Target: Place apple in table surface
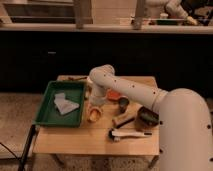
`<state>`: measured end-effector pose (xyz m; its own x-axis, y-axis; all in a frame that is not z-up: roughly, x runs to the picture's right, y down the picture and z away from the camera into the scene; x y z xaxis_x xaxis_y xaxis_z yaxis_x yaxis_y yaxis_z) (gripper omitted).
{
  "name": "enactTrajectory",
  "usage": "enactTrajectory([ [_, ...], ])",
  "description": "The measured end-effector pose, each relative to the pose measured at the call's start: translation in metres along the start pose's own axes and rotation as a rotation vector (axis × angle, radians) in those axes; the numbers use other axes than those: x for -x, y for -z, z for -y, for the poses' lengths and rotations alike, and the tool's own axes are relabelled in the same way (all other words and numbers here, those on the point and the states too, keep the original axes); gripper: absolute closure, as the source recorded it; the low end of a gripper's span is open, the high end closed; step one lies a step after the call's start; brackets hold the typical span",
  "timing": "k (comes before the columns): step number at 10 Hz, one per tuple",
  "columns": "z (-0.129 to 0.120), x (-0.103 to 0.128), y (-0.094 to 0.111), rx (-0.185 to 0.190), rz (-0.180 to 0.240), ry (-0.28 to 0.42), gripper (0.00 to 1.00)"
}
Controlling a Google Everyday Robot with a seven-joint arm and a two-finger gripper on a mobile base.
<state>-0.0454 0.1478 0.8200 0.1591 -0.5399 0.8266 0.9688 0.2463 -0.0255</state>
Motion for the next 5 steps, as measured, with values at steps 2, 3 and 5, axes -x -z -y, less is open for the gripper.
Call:
enactTrajectory([
  [2, 0.002, -0.003, -0.010, 0.019, 0.015, -0.002, 0.99],
  [3, 0.002, -0.005, -0.015, 0.027, 0.024, -0.008, 0.99],
  [5, -0.001, -0.008, -0.022, 0.040, 0.039, -0.024, 0.94],
])
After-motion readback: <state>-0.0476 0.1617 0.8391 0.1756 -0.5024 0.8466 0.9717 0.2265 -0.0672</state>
